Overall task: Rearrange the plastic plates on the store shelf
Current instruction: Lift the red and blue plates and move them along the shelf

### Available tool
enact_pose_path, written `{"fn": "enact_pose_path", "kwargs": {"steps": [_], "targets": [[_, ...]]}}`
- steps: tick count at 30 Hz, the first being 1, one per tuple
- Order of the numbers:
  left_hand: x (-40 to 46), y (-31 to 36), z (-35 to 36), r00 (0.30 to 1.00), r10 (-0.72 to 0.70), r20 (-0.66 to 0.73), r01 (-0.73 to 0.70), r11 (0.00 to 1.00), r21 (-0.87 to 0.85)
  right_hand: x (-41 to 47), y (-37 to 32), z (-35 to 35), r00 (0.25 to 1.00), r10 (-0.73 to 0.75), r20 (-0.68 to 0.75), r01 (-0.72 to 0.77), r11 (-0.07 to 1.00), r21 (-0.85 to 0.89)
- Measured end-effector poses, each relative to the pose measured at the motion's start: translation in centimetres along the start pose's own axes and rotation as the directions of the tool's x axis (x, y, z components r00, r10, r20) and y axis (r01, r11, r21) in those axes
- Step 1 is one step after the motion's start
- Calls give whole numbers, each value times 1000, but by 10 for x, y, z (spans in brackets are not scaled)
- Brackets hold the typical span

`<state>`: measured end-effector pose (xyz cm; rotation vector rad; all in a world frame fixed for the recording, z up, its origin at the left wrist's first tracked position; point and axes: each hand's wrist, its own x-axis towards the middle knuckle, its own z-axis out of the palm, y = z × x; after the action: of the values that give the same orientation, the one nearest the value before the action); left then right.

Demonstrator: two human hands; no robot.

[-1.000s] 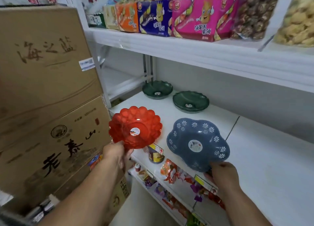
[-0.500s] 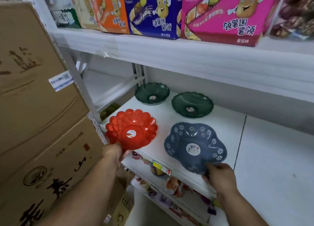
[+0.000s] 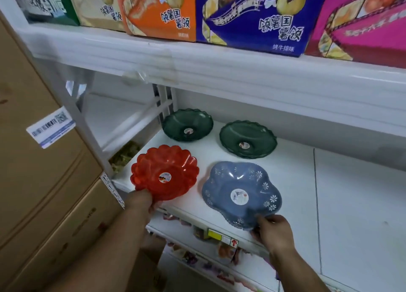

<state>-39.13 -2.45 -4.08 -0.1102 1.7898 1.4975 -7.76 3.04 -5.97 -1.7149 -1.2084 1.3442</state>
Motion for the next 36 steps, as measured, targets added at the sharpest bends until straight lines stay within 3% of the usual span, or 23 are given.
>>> {"fn": "enact_pose_path", "kwargs": {"steps": [9, 19, 21, 23, 25, 27, 30, 36], "targets": [[24, 13, -12, 998, -64, 14, 63, 997, 49, 7, 10, 30, 999, 39, -35, -39, 999, 4], [39, 11, -16, 996, -86, 6, 85, 991, 102, -4, 9, 40, 986, 164, 41, -168, 979, 119], [36, 10, -14, 999, -34, -24, 38, 981, 193, -9, 8, 35, 987, 158, 31, -160, 983, 91], [29, 10, -10, 986, 139, -91, -108, 951, 290, -11, 7, 27, 989, 138, -44, -136, 989, 59], [12, 14, -5, 926, 367, -90, -296, 854, 429, -8, 6, 15, 987, 79, -137, -83, 996, -20], [0, 14, -1, 867, 498, -26, -420, 758, 499, -1, 2, 1, 980, 10, -200, -30, 995, -98], [-19, 19, 16, 860, 504, 77, -482, 755, 445, 13, -12, -16, 978, -64, -199, 38, 990, -134], [-48, 39, 53, 868, 481, 119, -469, 719, 512, 22, -64, -25, 997, -73, 5, 73, 984, -165]]}}
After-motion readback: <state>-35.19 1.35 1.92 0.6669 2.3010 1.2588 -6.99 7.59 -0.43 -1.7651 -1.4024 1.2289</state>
